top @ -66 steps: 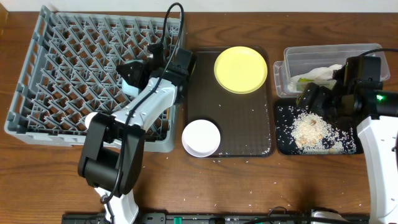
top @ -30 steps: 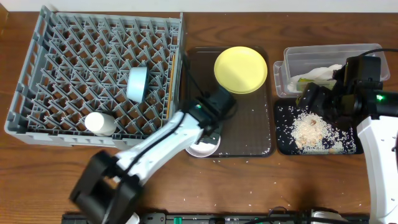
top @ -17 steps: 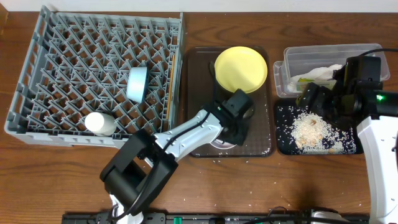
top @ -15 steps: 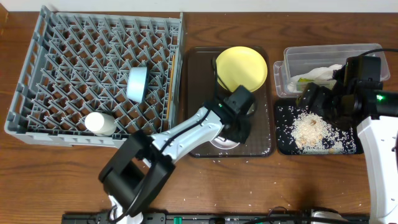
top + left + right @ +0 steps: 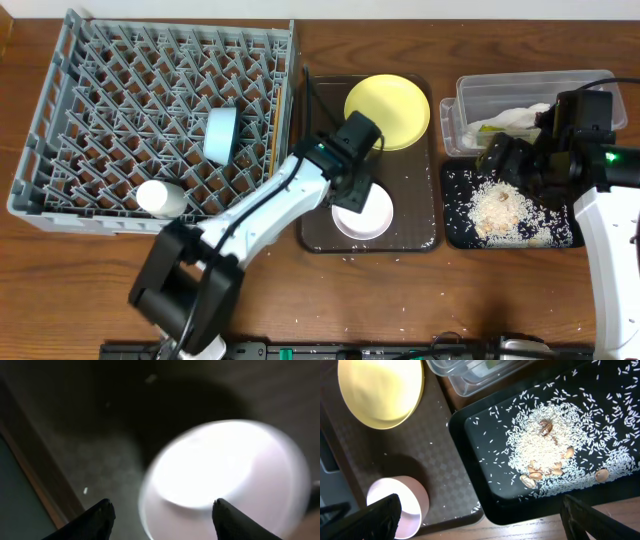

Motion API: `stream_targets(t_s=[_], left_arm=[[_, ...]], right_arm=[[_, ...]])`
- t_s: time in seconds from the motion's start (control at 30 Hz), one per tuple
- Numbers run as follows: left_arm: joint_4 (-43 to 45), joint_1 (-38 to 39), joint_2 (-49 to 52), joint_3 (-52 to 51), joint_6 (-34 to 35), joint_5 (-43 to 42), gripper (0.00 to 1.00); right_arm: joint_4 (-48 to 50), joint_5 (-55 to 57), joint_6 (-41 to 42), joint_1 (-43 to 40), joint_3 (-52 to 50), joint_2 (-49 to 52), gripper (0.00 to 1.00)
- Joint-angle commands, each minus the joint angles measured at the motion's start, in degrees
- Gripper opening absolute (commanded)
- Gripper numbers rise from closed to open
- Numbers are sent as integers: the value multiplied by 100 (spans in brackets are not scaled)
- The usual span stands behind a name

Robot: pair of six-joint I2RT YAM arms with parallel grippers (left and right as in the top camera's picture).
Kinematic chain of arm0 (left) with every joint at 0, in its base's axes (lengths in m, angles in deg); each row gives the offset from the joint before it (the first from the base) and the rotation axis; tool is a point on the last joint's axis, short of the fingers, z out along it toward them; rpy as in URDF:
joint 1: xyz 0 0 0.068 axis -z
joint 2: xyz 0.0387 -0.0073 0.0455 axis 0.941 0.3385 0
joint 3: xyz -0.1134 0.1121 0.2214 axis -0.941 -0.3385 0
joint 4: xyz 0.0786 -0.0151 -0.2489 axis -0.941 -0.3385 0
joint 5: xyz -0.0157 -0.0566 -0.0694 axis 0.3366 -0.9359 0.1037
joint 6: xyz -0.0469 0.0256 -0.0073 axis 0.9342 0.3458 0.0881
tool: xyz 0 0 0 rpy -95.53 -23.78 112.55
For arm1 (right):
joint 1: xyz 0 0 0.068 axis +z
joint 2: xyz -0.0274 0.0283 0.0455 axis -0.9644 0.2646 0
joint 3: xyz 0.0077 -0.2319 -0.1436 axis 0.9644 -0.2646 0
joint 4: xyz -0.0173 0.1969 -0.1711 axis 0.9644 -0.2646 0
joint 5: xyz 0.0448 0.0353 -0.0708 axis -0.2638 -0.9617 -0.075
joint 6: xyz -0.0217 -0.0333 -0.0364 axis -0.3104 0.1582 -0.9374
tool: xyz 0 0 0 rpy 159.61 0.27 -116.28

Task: Sort waste into correct bins and load items into the dishwasher
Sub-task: 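Reach the left gripper to the white-pink bowl and grasp its rim, then carry the pink bowl left and place it in the rack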

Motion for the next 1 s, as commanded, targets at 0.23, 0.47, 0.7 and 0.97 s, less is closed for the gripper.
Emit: stream_targets(t_s=[0.23, 0.47, 0.7, 0.97], left_arm=[[361, -149, 1113, -153, -343, -859, 23], [129, -177, 837, 13, -345, -898, 7], [-372, -503, -442, 498, -374, 192, 7], [-525, -1235, -1644, 503, -1816, 4568, 7]], right_arm=[[-7, -7, -55, -31, 68, -79, 99], [-7, -7, -55, -31, 66, -79, 99], [-7, -4, -55, -31, 66, -79, 99], [-7, -7, -55, -31, 68, -79, 99]])
